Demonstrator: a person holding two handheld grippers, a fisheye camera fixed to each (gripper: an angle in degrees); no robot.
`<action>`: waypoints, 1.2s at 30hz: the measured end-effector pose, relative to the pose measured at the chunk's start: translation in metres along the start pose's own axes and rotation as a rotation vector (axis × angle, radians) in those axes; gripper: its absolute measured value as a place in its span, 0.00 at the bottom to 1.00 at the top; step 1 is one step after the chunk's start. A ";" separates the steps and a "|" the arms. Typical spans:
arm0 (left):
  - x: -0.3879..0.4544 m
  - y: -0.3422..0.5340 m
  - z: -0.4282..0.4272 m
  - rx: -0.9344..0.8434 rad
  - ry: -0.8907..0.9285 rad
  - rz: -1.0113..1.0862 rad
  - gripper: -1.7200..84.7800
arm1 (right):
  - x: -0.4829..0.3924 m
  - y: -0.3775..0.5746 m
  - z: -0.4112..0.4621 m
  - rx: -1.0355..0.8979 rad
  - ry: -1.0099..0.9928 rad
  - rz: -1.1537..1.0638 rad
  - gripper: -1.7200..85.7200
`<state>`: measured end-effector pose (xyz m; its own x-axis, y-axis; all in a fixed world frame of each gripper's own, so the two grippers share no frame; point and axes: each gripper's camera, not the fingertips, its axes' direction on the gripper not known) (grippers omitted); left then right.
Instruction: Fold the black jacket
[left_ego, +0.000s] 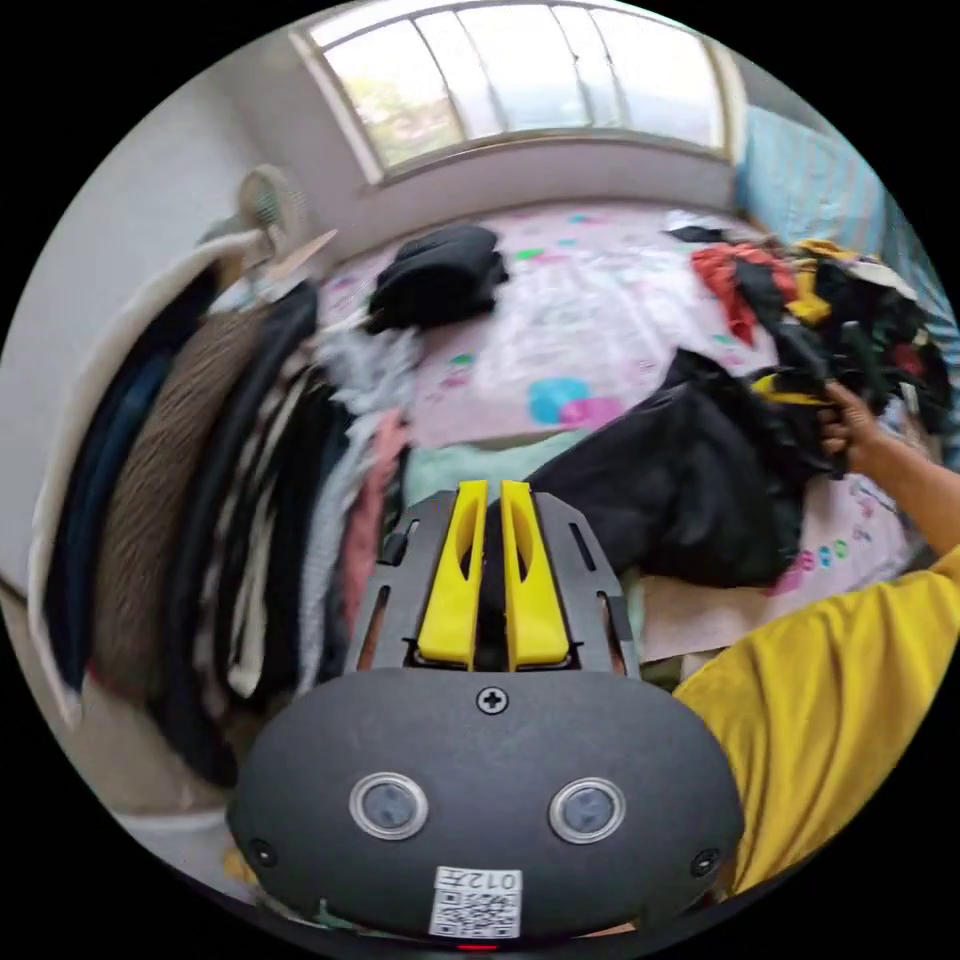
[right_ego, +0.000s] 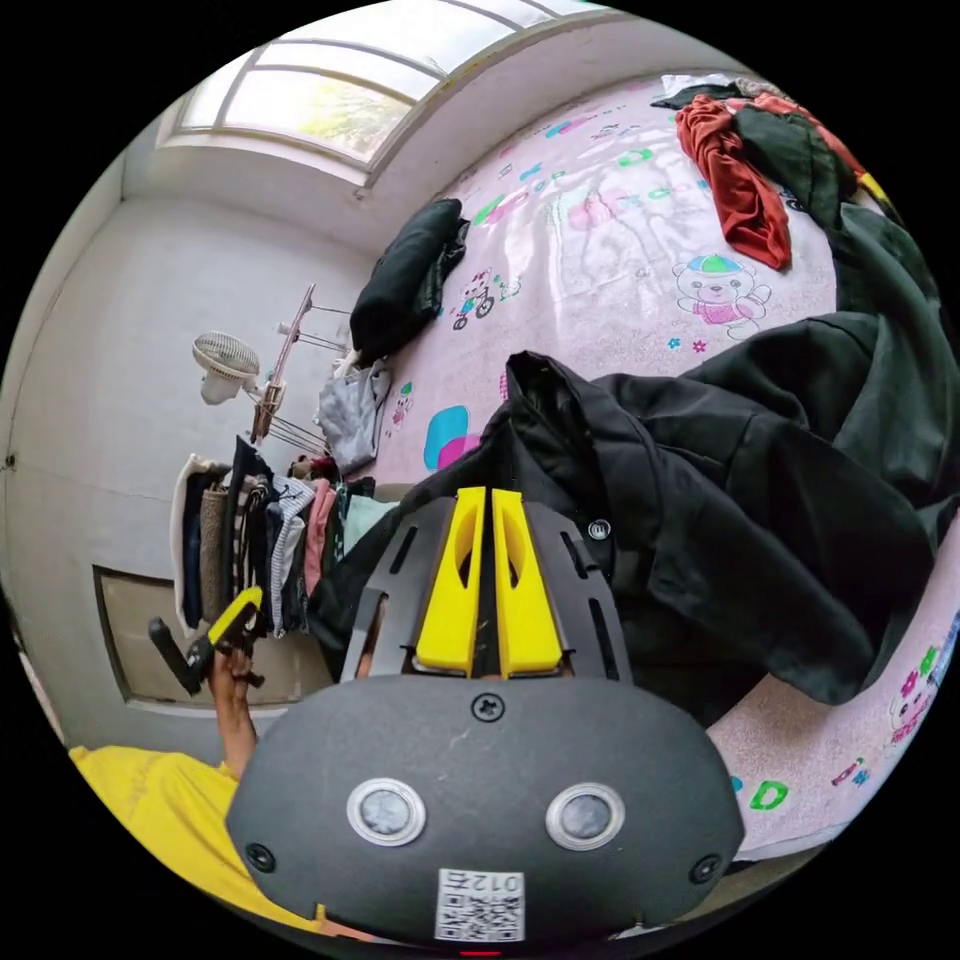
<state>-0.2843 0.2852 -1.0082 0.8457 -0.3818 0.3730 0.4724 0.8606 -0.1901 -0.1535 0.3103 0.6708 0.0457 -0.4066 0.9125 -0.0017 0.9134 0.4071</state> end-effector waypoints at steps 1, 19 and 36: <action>0.018 -0.022 0.006 0.034 0.128 0.094 0.08 | 0.003 0.003 0.004 -0.008 0.002 -0.001 0.03; 0.193 -0.167 0.199 -0.326 0.267 0.606 0.10 | 0.126 0.081 0.029 0.104 0.073 0.059 0.02; 0.101 -0.119 0.134 -0.222 0.311 0.104 0.08 | 0.174 -0.091 0.139 -0.259 0.366 -0.787 0.08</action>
<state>-0.2881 0.1897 -0.8261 0.9106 -0.4097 0.0549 0.3938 0.8193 -0.4167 -0.2839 0.1539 0.7979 0.2531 -0.9242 0.2861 0.3873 0.3678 0.8454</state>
